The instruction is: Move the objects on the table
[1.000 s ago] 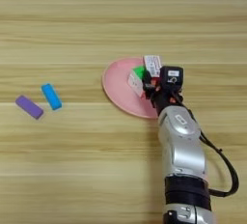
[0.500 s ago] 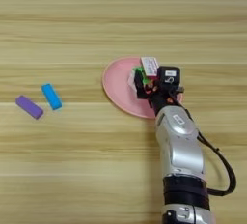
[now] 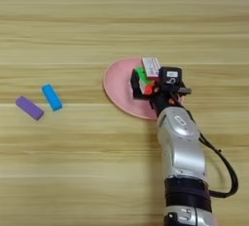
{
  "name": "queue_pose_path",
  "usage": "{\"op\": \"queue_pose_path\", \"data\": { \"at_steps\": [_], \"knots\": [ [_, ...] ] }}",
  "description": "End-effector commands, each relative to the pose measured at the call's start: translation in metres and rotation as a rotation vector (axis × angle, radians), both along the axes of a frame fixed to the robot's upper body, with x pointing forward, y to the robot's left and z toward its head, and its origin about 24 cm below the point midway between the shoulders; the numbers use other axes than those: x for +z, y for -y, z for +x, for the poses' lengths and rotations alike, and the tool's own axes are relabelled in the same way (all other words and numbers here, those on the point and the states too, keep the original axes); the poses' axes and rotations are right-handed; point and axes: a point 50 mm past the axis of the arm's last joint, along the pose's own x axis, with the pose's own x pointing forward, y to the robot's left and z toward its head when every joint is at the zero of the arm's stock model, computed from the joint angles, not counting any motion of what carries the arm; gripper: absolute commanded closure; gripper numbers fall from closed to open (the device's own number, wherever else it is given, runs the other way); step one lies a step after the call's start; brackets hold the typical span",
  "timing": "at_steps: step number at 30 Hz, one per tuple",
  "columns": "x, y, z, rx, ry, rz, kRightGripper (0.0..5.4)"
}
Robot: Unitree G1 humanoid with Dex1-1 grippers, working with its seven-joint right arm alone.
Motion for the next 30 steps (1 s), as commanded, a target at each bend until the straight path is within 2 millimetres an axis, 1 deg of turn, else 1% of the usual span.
{"op": "queue_pose_path", "data": {
  "at_steps": [1, 12, 16, 18, 20, 23, 26, 30],
  "knots": [
    [0.030, 0.003, 0.010, 0.004, 0.118, -0.042, 0.02],
    [0.029, 0.002, 0.010, 0.007, 0.116, -0.046, 0.02],
    [0.033, -0.002, 0.008, 0.017, 0.135, -0.057, 0.02],
    [0.039, -0.006, 0.004, 0.029, 0.167, -0.078, 0.02],
    [0.050, -0.018, -0.003, 0.072, 0.219, -0.108, 0.02],
    [0.061, -0.047, -0.013, 0.192, 0.277, -0.135, 0.02],
    [0.062, -0.071, -0.017, 0.290, 0.288, -0.142, 0.02],
    [0.058, -0.105, -0.022, 0.415, 0.279, -0.131, 0.02]
  ]
}}
